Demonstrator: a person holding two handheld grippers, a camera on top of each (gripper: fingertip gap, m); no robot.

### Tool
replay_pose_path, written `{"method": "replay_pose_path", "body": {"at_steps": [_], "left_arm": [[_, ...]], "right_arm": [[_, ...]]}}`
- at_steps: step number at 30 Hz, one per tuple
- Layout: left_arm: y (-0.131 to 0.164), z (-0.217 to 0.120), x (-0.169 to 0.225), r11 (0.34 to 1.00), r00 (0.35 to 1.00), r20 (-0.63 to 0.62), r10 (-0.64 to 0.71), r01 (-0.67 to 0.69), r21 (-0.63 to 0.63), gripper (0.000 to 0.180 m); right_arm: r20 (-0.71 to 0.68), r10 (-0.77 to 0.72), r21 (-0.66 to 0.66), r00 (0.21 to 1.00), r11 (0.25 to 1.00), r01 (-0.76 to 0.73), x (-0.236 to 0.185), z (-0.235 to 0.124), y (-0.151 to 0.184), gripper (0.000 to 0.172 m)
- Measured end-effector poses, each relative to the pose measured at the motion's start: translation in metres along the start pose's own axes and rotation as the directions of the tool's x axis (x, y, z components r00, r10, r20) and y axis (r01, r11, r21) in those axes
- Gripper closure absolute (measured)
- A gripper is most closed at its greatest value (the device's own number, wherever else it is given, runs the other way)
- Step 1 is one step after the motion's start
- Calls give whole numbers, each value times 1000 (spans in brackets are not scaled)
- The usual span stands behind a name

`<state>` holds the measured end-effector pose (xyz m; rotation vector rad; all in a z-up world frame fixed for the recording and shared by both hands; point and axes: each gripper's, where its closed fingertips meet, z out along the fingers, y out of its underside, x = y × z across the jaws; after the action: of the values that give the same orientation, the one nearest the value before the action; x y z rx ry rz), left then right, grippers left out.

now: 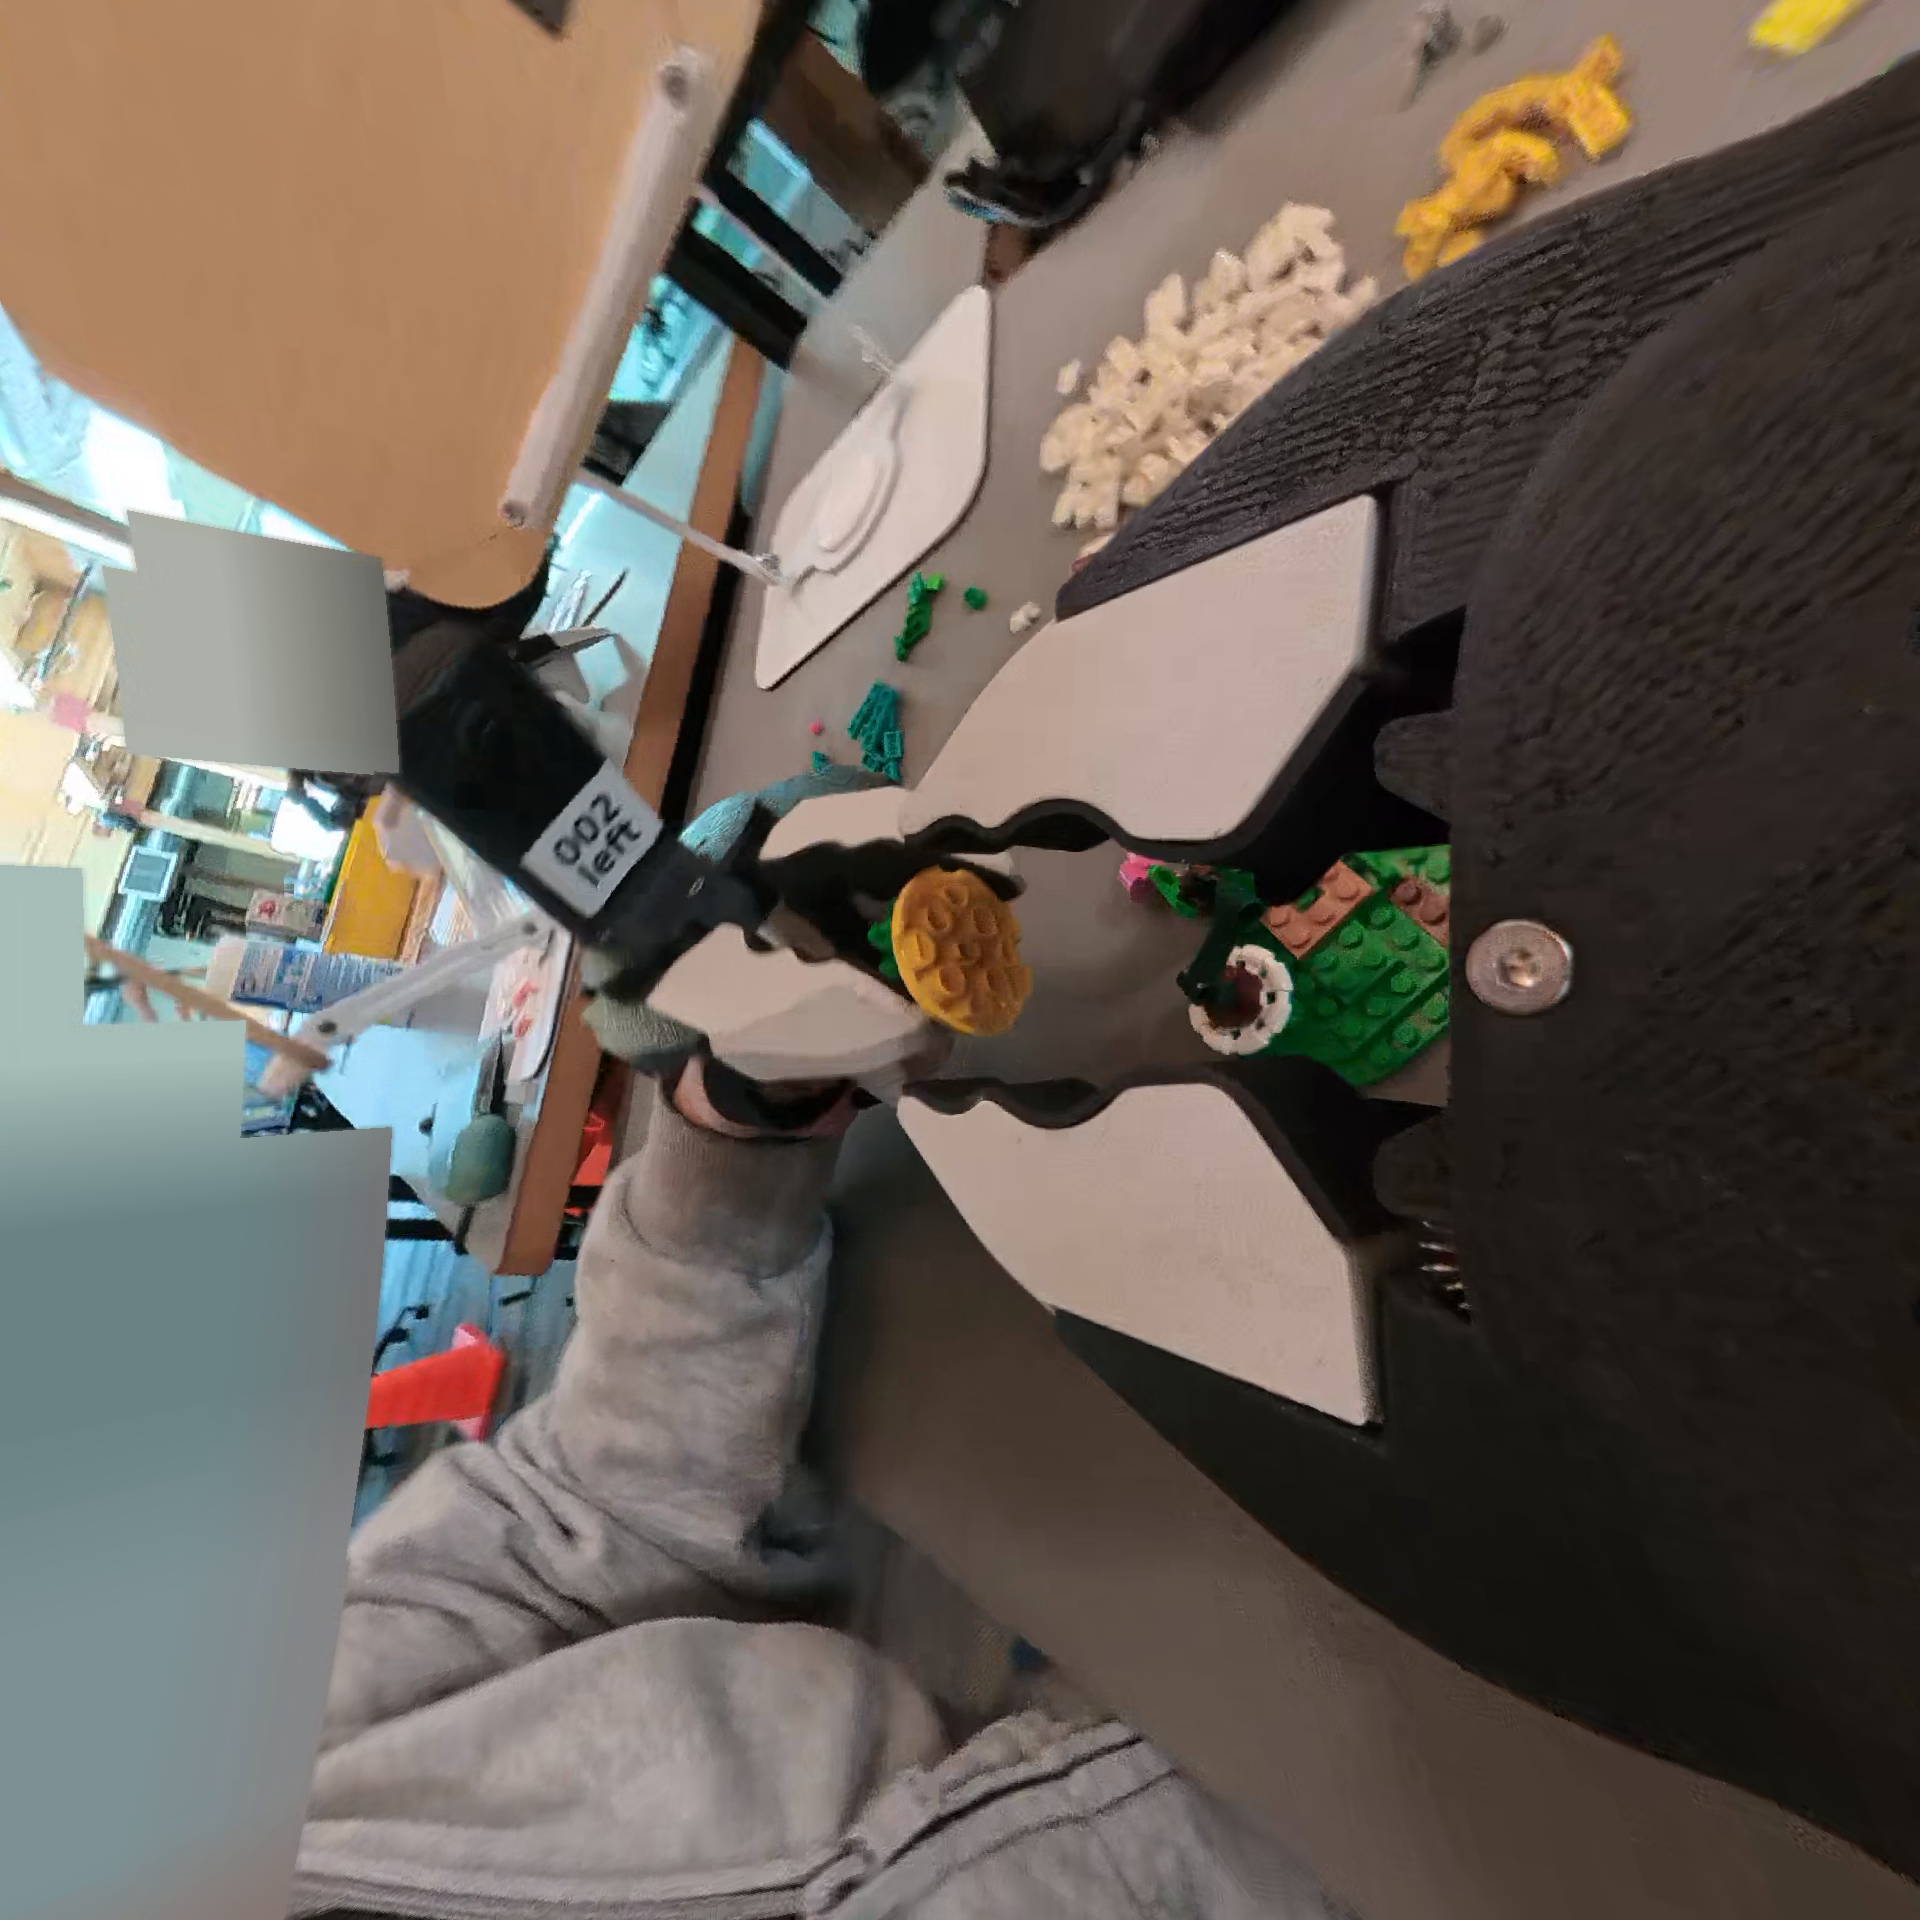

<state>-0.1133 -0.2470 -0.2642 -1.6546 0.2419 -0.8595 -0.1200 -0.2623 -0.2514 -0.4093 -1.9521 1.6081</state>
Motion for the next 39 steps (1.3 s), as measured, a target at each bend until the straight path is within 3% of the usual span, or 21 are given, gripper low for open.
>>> {"method": "replay_pose_path", "body": {"at_steps": [5, 12, 18, 22, 32, 33, 39], "left_arm": [[-4, -1, 8, 981, 973, -137, -187, 193, 33, 155], [-1, 3, 13, 945, 922, -223, -317, 327, 10, 155], [-2, 0, -2, 947, 942, -134, -308, 317, 57, 146], [-9, -7, -6, 935, 935, -146, -324, 340, 103, 147], [6, 0, -3, 964, 962, -67, -265, 264, -11, 157], [4, -2, -2, 970, 969, -54, -242, 242, -6, 166], [12, 5, 7, 978, 978, -29, -207, 205, -35, 166]], "right_arm": [[-35, -205, -64, 978, 977, 203, -5, 3, 4, 127], [-88, -315, -89, 945, 947, 308, -4, 7, 3, 138], [-117, -340, -147, 933, 935, 323, 4, 5, 10, 139], [-140, -366, -169, 920, 924, 342, 8, 4, 9, 139], [-103, -437, -261, 893, 879, 400, 4, 5, 19, 139], [-112, -464, -287, 879, 862, 418, 7, 3, 20, 139], [-83, -513, -302, 854, 830, 469, -4, -3, 21, 140]]}}
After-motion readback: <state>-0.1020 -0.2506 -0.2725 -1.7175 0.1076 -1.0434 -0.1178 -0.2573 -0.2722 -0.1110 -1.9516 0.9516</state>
